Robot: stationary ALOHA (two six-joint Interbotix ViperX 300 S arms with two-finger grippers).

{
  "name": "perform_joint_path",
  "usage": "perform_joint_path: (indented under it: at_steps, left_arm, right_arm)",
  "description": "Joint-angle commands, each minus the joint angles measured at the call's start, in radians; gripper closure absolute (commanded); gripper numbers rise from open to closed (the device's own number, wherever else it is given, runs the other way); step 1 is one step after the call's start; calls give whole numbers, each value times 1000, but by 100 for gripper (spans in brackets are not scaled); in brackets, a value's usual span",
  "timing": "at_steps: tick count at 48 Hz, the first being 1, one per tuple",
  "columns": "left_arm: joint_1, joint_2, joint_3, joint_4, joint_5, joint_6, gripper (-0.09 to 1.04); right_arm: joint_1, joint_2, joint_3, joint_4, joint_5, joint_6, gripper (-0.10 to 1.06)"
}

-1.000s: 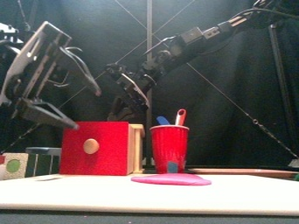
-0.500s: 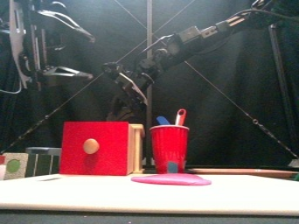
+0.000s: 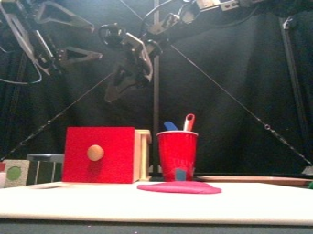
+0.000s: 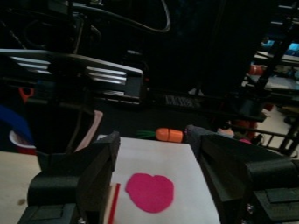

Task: Get the cutter from the drawer then cut the dough then place the extra dough in the bowl
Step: Place the cutter on the board

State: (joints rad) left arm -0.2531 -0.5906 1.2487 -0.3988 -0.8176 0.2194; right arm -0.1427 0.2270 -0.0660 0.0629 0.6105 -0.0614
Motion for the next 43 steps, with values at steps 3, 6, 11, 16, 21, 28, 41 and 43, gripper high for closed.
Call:
perform_joint_path:
  at_steps: [3,6,11,16,21,28,41,43]
  left_arm:
    - [15,-83,23,3,20,43,0]
    - [26,-109,31,3,41,49,0]
    - [57,-126,34,3,97,48,0]
    - [77,-126,31,3,135,48,0]
    - [87,-126,29,6,146,51,0]
    - [95,-126,40,11,152,52,0]
    - [95,-140,92,44,153,49,0]
    - [95,-141,103,48,153,49,0]
  right_arm:
    - [15,-71,8,-2,2,-3,76]
    - [21,-74,12,3,20,-3,65]
    - [34,-71,5,6,84,0,43]
    - [38,-52,-14,20,155,0,28]
    - [35,-28,-49,28,215,6,20]
    - [32,28,-114,28,278,3,21]
    - [28,166,-284,20,437,5,21]
    - [28,179,-304,18,449,5,21]
